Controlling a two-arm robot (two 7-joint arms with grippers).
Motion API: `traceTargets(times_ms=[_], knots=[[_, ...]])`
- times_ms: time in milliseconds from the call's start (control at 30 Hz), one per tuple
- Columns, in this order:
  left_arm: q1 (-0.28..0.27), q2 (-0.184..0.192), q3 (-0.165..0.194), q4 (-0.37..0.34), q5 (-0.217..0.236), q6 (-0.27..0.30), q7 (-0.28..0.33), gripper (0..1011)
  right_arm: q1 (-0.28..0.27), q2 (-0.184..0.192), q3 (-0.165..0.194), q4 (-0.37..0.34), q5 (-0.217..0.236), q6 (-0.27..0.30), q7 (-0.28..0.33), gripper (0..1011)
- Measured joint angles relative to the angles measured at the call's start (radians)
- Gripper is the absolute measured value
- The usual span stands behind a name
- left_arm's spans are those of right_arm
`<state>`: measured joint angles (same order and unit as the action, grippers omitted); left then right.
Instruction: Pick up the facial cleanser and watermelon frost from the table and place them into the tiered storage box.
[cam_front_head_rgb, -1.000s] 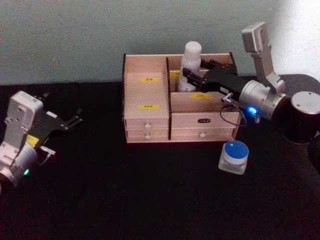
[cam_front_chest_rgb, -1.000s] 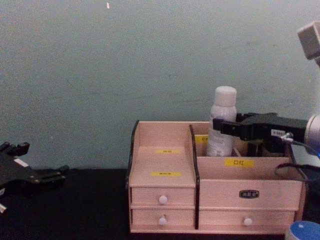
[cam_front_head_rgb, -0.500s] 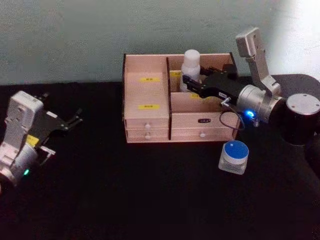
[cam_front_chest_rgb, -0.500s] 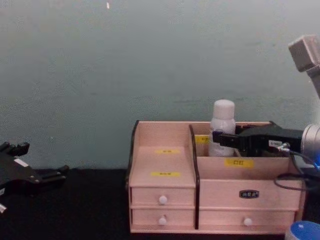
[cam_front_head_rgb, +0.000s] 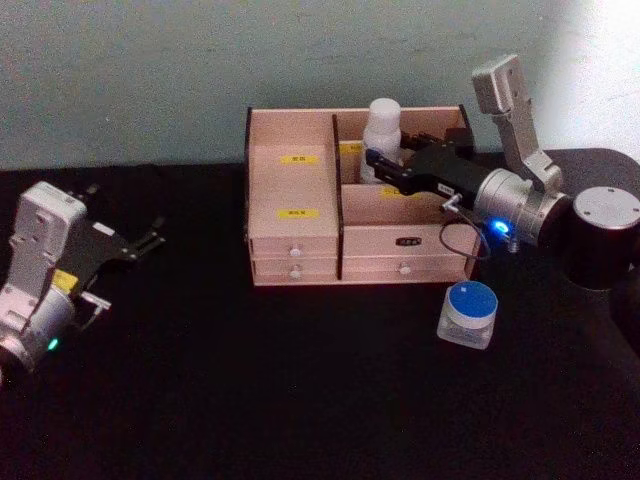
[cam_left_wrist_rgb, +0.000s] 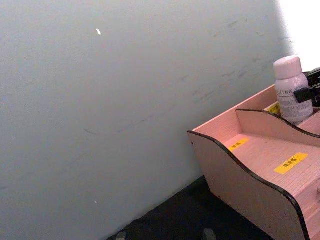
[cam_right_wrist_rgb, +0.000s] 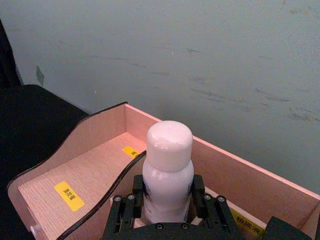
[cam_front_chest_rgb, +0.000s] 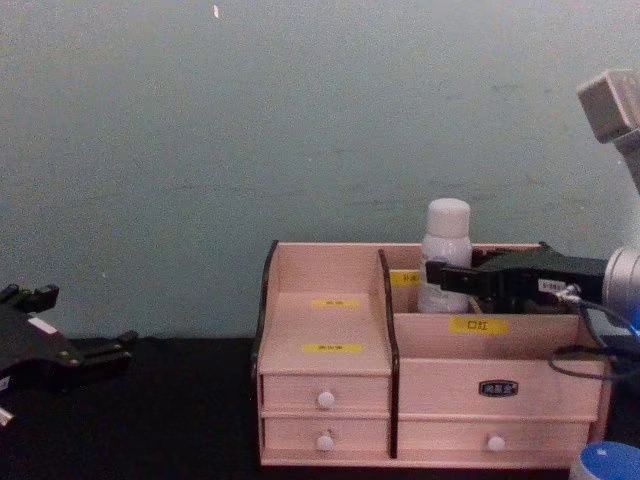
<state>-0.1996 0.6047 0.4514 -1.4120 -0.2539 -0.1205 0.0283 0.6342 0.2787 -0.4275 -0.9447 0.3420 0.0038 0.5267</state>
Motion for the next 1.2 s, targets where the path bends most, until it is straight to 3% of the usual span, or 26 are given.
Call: traceTargets(times_ms=[67, 533, 700, 933, 1200], knots=[[0.0, 0.0, 0.0, 0.0, 0.0, 0.0, 0.0, 1001, 0.0, 0.0, 0.0, 0.0, 0.0, 0.0, 0.0, 585], [0.0, 0.0, 0.0, 0.0, 0.0, 0.0, 0.0, 1001, -0.001, 0.001, 0.0, -0.002, 0.002, -0.001, 0.0, 982], [0.0, 0.0, 0.0, 0.0, 0.0, 0.0, 0.0, 1001, -0.003, 0.002, 0.0, -0.007, 0.001, -0.002, -0.001, 1002], [0.0, 0.0, 0.0, 0.0, 0.0, 0.0, 0.0, 1001, -0.045, 0.027, 0.024, -0.11, -0.008, -0.007, -0.036, 1002], [0.0, 0.0, 0.0, 0.0, 0.0, 0.0, 0.0, 1001, -0.145, 0.095, 0.073, -0.31, 0.012, 0.032, -0.059, 1002]])
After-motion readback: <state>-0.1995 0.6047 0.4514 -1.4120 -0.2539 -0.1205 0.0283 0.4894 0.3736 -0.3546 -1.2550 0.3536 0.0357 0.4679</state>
